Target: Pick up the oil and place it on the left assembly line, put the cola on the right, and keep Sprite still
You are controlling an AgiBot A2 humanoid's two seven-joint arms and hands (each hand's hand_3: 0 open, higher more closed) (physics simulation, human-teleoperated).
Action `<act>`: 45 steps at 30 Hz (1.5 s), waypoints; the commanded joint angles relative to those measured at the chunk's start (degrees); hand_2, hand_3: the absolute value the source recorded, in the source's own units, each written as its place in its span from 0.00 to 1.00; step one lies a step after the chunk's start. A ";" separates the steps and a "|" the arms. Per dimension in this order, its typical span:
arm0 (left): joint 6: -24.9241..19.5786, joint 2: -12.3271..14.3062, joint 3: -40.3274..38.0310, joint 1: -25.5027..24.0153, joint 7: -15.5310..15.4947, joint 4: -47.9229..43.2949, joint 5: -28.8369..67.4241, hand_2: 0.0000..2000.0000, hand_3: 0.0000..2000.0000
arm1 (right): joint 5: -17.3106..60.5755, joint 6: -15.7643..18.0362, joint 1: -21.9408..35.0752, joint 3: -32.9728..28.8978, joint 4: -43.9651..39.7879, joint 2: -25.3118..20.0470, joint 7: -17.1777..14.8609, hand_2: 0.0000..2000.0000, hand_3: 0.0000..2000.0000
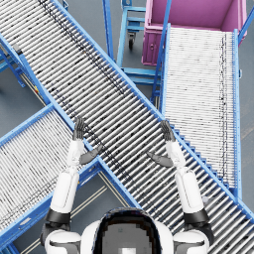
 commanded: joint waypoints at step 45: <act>-5.74 3.86 -11.66 6.08 -5.73 -1.89 -0.02 0.00 0.00 | -0.01 -5.66 3.89 -8.10 4.70 -3.76 5.73 0.00 0.00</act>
